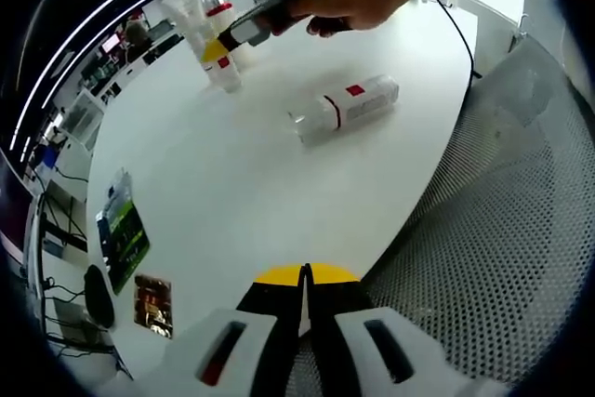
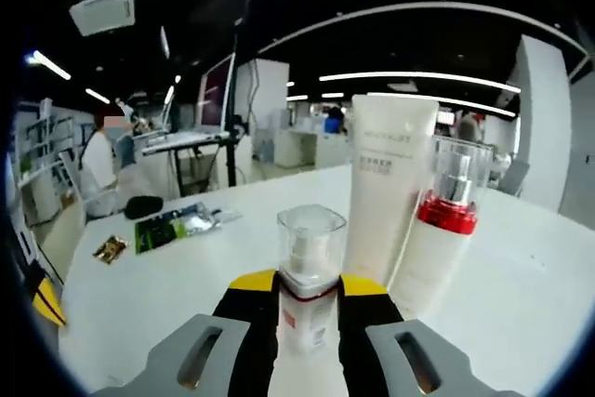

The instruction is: Arrange the skincare products in the storage area until every visible bottle or jar stands upright without overlapping.

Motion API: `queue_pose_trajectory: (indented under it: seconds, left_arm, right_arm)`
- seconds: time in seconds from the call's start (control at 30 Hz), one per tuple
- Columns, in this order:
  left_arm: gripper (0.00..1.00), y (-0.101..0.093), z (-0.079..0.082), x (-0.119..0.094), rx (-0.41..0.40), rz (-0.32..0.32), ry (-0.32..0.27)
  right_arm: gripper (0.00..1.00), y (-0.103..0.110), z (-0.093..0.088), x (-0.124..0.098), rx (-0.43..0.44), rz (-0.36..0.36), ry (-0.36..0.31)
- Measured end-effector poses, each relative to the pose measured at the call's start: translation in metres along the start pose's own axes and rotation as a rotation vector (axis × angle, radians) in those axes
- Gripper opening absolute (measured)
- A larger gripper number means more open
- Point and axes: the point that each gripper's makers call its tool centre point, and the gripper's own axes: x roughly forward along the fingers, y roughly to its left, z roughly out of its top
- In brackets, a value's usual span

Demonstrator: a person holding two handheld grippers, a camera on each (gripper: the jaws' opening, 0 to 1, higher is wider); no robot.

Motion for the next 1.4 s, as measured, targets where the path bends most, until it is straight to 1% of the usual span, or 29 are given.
queue_pose_trajectory:
  seconds: [0.2,0.4,0.57,0.6,0.63,0.67,0.7,0.77,0.83,1.0,1.23,1.4]
  left_arm:
    - [0.0,0.001,0.0,0.0,-0.004,0.002,0.001]
    - [0.0,0.002,0.0,0.0,-0.007,0.005,0.003]
    - [0.0,0.002,0.0,0.0,-0.01,0.008,0.003]
    - [0.0,0.002,0.0,0.0,-0.01,0.008,0.003]
    - [0.0,0.002,0.0,0.0,-0.01,0.009,0.003]
    - [0.0,0.002,0.0,0.0,-0.009,0.009,0.003]
    - [0.0,0.002,0.0,0.0,-0.009,0.009,0.003]
    - [0.0,0.002,-0.001,0.0,-0.01,0.01,0.005]
    - [0.0,0.002,-0.001,0.0,-0.009,0.009,0.006]
    - [0.0,0.002,-0.001,0.0,-0.008,0.009,0.006]
    - [0.0,0.002,0.0,-0.001,-0.004,0.009,0.003]
    - [0.0,0.002,0.0,0.0,-0.003,0.009,0.001]
  right_arm:
    - [0.18,-0.003,0.001,0.005,0.01,-0.007,0.011]
    - [0.18,-0.013,0.004,0.014,0.02,-0.009,0.024]
    - [0.19,-0.01,0.003,0.013,0.047,0.001,0.053]
    - [0.21,-0.007,0.001,0.013,0.055,0.02,0.061]
    - [0.25,-0.003,0.0,0.012,0.075,0.043,0.068]
    - [0.27,-0.002,-0.002,0.012,0.094,0.042,0.075]
    - [0.27,-0.002,-0.005,0.01,0.09,0.039,0.093]
    - [0.23,-0.003,-0.006,0.007,0.077,0.029,0.097]
    - [0.22,-0.004,-0.01,0.005,0.095,0.019,0.117]
    - [0.22,-0.006,-0.014,-0.001,0.099,0.006,0.136]
    - [0.21,-0.017,-0.019,-0.006,0.115,-0.021,0.162]
    - [0.2,-0.023,-0.018,-0.006,0.135,-0.041,0.164]
